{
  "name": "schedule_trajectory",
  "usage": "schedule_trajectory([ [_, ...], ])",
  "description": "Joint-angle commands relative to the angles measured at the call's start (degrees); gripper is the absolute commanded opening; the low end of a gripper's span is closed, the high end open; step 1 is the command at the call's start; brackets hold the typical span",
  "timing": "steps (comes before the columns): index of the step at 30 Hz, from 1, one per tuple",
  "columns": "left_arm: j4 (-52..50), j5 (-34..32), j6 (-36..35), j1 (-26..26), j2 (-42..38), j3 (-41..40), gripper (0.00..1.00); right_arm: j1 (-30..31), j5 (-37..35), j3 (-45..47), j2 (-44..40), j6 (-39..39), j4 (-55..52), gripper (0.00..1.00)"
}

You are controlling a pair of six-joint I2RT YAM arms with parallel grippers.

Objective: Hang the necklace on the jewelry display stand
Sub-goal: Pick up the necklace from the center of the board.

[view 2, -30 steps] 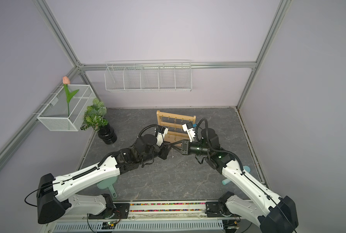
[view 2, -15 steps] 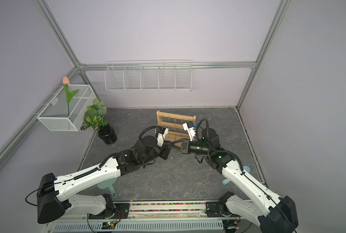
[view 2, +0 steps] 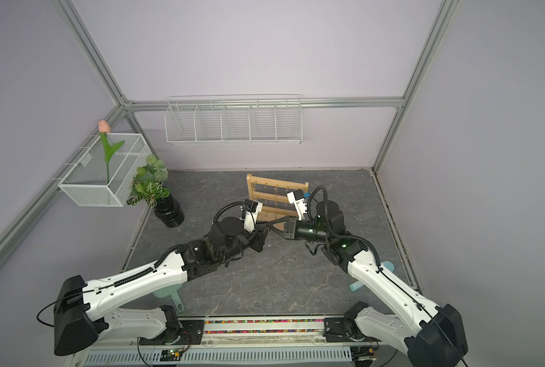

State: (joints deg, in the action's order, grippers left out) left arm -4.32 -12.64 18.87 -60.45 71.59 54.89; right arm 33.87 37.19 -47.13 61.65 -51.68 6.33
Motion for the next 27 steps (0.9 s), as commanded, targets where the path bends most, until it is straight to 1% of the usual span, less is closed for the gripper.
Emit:
schedule_trajectory([
  [1, 1.0, -1.8, -1.2, -0.3, -1.3, -0.2, 0.16, 0.5, 1.0, -0.1, 0.4, -1.4, 2.0, 0.07],
  [5, 0.9, -1.8, -1.2, -0.3, -1.4, -0.3, 0.10, 0.4, 0.9, 0.0, 0.7, -1.5, 1.8, 0.07],
  [9, 0.9, -1.7, -1.6, -0.3, -1.4, -0.1, 0.00, 0.4, 0.8, 0.3, 1.0, -1.7, 2.2, 0.07],
  [14, 1.7, -2.0, -2.3, -0.3, -2.1, 0.1, 0.00, 0.4, 0.8, 1.3, 1.0, -2.1, 3.5, 0.07],
  [22, 2.3, 0.1, -3.5, -0.3, -3.5, 1.7, 0.00, 0.0, 0.8, 3.9, 0.6, -4.1, 8.7, 0.17],
  [27, 2.7, 1.3, -3.4, -0.3, -4.5, 1.1, 0.00, -0.6, 0.6, 5.3, 0.3, -5.2, 11.7, 0.18],
])
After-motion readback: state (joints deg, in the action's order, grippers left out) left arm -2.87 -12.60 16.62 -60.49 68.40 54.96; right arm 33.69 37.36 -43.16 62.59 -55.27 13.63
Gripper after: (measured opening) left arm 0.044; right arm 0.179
